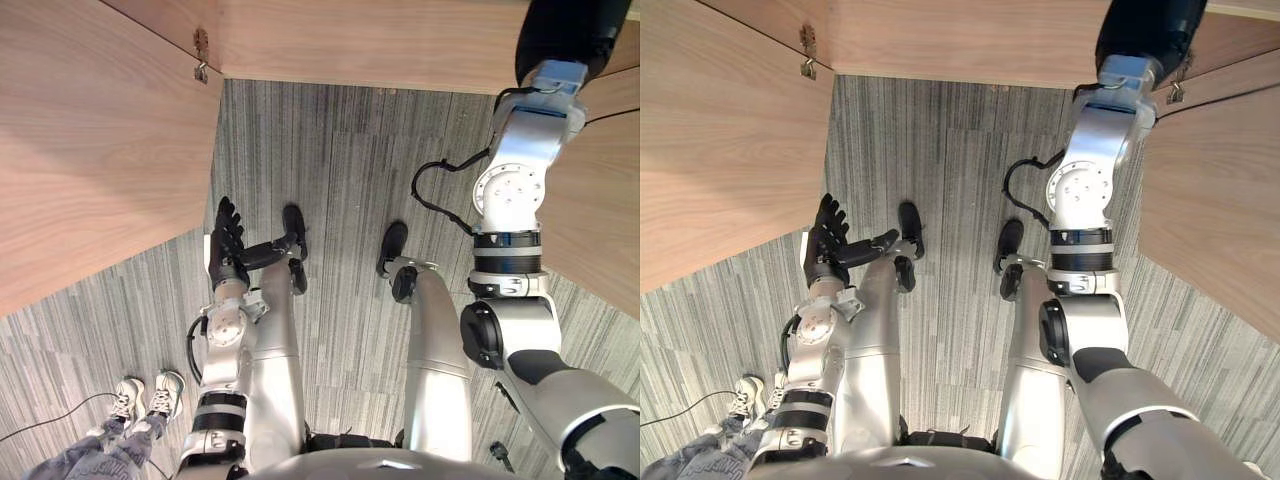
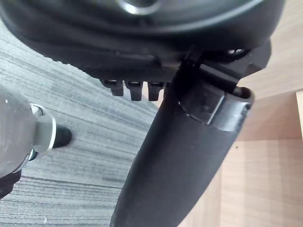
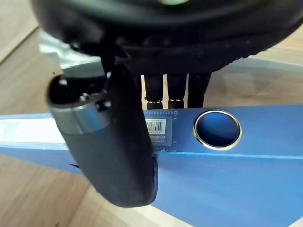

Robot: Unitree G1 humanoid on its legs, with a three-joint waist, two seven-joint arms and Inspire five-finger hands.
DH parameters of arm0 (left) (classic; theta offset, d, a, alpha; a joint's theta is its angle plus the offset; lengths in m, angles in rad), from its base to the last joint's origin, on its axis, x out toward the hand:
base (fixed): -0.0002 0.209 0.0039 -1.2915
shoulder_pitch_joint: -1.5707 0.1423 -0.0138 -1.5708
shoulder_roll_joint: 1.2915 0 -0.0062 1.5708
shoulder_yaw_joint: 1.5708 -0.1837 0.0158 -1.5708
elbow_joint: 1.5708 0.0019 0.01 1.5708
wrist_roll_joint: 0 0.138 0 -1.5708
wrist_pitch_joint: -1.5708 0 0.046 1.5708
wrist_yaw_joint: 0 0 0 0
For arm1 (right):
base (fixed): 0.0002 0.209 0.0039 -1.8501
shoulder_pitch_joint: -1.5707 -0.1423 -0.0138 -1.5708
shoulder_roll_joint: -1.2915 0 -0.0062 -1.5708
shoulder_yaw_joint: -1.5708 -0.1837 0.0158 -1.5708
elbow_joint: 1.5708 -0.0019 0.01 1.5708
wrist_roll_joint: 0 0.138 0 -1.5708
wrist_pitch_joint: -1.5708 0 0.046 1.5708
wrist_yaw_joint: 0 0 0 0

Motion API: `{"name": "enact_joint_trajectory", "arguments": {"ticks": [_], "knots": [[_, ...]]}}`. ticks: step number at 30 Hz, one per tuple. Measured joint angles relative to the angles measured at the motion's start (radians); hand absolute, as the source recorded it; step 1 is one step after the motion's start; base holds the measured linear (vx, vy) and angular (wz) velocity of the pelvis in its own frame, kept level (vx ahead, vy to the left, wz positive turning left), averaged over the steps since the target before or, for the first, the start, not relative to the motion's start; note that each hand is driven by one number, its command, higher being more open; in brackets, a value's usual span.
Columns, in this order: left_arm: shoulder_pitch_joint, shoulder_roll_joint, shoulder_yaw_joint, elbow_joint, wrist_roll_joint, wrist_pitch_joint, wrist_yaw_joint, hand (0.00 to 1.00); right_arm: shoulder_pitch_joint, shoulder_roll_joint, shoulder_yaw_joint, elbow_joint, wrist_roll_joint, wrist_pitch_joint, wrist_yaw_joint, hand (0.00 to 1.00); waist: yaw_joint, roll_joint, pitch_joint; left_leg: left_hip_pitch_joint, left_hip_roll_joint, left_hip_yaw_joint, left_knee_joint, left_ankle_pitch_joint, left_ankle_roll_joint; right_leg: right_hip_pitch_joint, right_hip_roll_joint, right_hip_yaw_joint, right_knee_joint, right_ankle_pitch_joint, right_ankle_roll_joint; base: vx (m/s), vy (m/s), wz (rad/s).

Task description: Walk over to the cabinet, pick up the folder, carry it to the office cabinet, place the folder inside the office cabinet, then close the office cabinet door

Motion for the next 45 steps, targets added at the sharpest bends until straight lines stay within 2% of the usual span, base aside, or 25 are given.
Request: {"name": "enact_joint_trajectory", "arguments": {"ticks": [6,12,17,19,20,25,29,31,34,38,39,45], "knots": [[0.001,0.0,-0.025,-0.012,0.0,-0.001,-0.008,1.0,-0.013,-0.053,-0.026,0.017,0.02,-0.009,-0.034,0.0,-0.003,0.0,-0.002,0.005,-0.002,-0.004,-0.034,0.019,-0.008,0.003,0.0,-0.012,-0.016,0.007,-0.011,-0.01,0.005,0.03],[0.019,0.012,-0.034,-0.018,-0.023,-0.003,-0.015,1.0,-0.142,-0.162,-0.004,0.18,0.057,0.048,-0.036,0.0,-0.007,0.0,-0.002,0.013,-0.007,-0.006,-0.072,0.044,-0.012,0.003,-0.002,-0.02,-0.034,0.013,-0.021,-0.01,0.003,0.05],[0.04,0.024,-0.037,-0.01,-0.041,-0.003,-0.023,1.0,-0.152,-0.241,0.073,0.229,0.074,0.094,-0.049,0.0,-0.016,-0.001,-0.003,0.015,-0.013,-0.011,-0.096,0.06,-0.012,0.006,-0.006,-0.03,-0.044,0.018,-0.028,-0.01,0.007,0.06],[0.04,0.033,-0.037,-0.004,-0.044,-0.003,-0.025,1.0,-0.185,-0.264,0.11,0.277,0.073,0.108,-0.05,0.0,-0.032,-0.001,-0.003,0.016,-0.019,-0.016,-0.118,0.076,-0.009,0.006,-0.012,-0.039,-0.052,0.025,-0.029,-0.03,0.007,0.13],[0.039,0.046,-0.054,0.002,-0.044,-0.003,-0.026,1.0,-0.206,-0.275,0.115,0.298,0.073,0.127,-0.054,1.0,-0.035,-0.001,-0.003,0.018,-0.018,-0.007,-0.132,0.083,0.004,0.006,-0.016,-0.044,-0.058,0.031,-0.031,-0.04,0.007,0.12],[0.04,0.059,-0.11,0.01,-0.044,-0.004,-0.029,1.0,-0.27,-0.337,0.146,0.373,0.073,0.152,-0.072,1.0,-0.037,0.0,-0.004,0.037,0.006,0.077,-0.224,0.132,0.028,0.006,-0.041,-0.071,-0.099,0.054,-0.018,-0.04,0.019,0.15],[0.055,0.059,-0.123,0.01,-0.048,-0.004,-0.028,1.0,-0.316,-0.366,0.164,0.417,0.072,0.167,-0.096,1.0,-0.035,0.001,-0.005,0.058,0.0,0.1,-0.299,0.163,0.031,0.007,-0.048,-0.075,-0.138,0.078,-0.009,-0.04,0.051,0.06],[0.065,0.059,-0.129,0.01,-0.048,-0.004,-0.026,1.0,-0.318,-0.381,0.184,0.417,0.072,0.169,-0.102,1.0,-0.034,0.004,-0.006,0.066,0.001,0.115,-0.319,0.17,0.033,0.008,-0.049,-0.076,-0.146,0.086,-0.01,-0.01,0.049,0.04],[0.071,0.057,-0.144,0.009,-0.048,-0.004,-0.028,1.0,-0.366,-0.404,0.203,0.418,0.07,0.175,-0.097,1.0,-0.026,0.027,-0.012,0.068,0.001,0.118,-0.342,0.187,0.03,0.008,-0.049,-0.086,-0.155,0.095,-0.017,0.01,0.037,0.05],[0.071,0.057,-0.145,0.0,-0.048,-0.004,-0.03,1.0,-0.441,-0.441,0.261,0.418,0.063,0.178,-0.069,1.0,-0.003,0.033,-0.015,0.074,0.005,0.118,-0.351,0.216,0.032,0.007,-0.05,-0.096,-0.145,0.086,-0.031,0.05,0.042,0.06],[0.071,0.057,-0.145,0.0,-0.048,-0.004,-0.03,1.0,-0.464,-0.442,0.267,0.418,0.044,0.185,-0.051,1.0,0.002,0.033,-0.015,0.078,0.005,0.118,-0.351,0.234,0.032,0.012,-0.054,-0.1,-0.135,0.082,-0.044,0.07,0.047,0.13],[0.071,0.058,-0.149,-0.013,-0.048,-0.004,-0.032,1.0,-0.47,-0.444,0.327,0.418,-0.042,0.222,-0.028,1.0,0.006,0.033,-0.016,0.093,0.006,0.116,-0.324,0.22,0.026,0.047,-0.065,-0.109,-0.13,0.068,-0.043,0.07,0.082,0.07]]}}
